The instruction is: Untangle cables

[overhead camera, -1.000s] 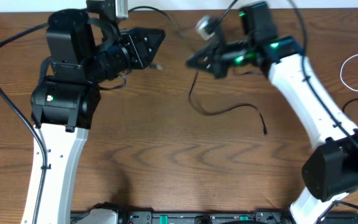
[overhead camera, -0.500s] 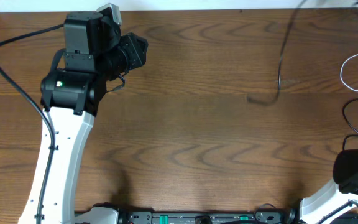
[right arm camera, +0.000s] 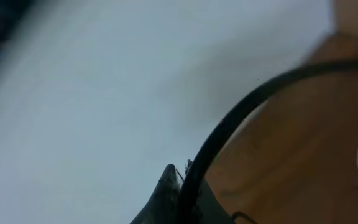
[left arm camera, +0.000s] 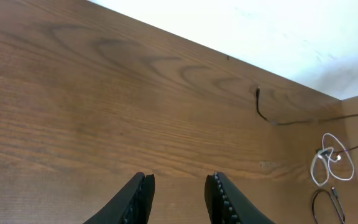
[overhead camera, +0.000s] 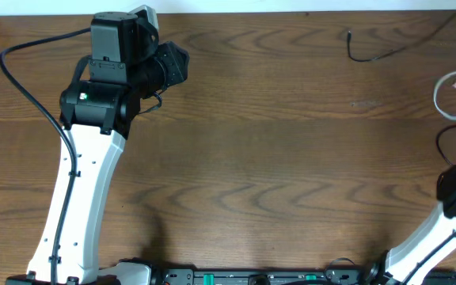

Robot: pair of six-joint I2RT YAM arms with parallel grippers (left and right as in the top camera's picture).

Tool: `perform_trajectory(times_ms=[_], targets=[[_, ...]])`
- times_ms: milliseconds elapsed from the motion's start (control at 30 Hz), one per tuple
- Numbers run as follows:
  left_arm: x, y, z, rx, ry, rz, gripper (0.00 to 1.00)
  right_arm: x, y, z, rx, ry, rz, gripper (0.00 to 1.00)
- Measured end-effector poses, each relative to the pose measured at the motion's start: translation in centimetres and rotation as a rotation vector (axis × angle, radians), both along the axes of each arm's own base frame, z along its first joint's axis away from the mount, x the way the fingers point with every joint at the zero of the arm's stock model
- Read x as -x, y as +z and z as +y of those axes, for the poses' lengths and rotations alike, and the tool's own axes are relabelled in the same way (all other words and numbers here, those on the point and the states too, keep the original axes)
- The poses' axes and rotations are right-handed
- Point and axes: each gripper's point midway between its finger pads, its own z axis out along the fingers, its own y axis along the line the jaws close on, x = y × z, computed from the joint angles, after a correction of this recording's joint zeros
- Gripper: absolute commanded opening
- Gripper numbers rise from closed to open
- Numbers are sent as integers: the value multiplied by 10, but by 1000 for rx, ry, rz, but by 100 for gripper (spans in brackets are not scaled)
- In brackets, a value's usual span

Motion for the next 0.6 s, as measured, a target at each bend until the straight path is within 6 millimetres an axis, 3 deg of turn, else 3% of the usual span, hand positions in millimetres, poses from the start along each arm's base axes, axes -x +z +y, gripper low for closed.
perform_trajectory(times_ms=[67, 133, 167, 233, 267, 400, 500, 600], targets=[[0, 0, 0, 0, 0, 0, 33, -4, -36, -17, -21, -32, 56, 2], [0, 0, 0, 0, 0, 0, 32, -4, -69, -32, -43, -62, 107, 14], [0, 0, 0, 0, 0, 0, 32, -3, -82, -38, -50, -74, 129, 30], [0, 0, 0, 0, 0, 0, 33, 1, -97, -48, -43, -84, 165, 89], [0, 0, 0, 0, -1, 1, 32, 3, -101, -51, -35, -83, 176, 99], [1, 0, -3, 0, -8, -1, 32, 7, -101, -58, 14, -69, 198, 99], [1, 1, -7, -4, -21, -6, 32, 10, -108, -54, 13, -44, 231, 99], [2, 1, -11, -20, -44, -15, 32, 9, -101, -43, -1, 6, 221, 99]])
